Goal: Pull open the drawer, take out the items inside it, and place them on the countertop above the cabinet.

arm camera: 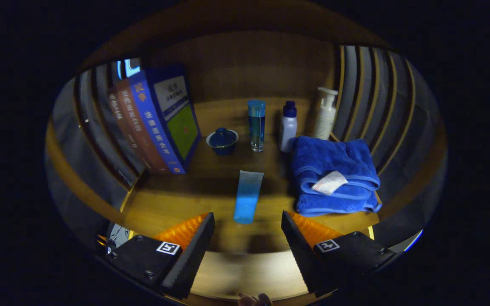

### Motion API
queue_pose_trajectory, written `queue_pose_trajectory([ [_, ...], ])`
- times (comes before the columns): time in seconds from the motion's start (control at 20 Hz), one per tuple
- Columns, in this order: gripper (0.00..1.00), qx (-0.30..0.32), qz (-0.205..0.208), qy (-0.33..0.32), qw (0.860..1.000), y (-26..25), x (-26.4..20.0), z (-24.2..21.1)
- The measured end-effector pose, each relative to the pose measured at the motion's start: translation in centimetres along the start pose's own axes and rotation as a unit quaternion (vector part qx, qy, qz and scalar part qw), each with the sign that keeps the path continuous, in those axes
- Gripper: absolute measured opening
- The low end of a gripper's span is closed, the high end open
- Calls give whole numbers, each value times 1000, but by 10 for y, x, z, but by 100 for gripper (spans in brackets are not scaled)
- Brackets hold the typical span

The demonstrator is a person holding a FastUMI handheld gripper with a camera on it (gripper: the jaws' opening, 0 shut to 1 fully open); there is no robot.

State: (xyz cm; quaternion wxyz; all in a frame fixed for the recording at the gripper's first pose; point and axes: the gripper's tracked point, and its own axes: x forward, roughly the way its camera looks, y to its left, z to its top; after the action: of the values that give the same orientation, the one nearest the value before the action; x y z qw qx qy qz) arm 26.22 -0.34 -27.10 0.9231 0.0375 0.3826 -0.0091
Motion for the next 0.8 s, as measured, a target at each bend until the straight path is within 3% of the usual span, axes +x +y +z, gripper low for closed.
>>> queue_pose_trajectory([
  [0.45, 99, -19, 20, -168, 985, 10, -151, -42],
  [0.8, 99, -1, 33, -218, 975, 7, -209, -127],
])
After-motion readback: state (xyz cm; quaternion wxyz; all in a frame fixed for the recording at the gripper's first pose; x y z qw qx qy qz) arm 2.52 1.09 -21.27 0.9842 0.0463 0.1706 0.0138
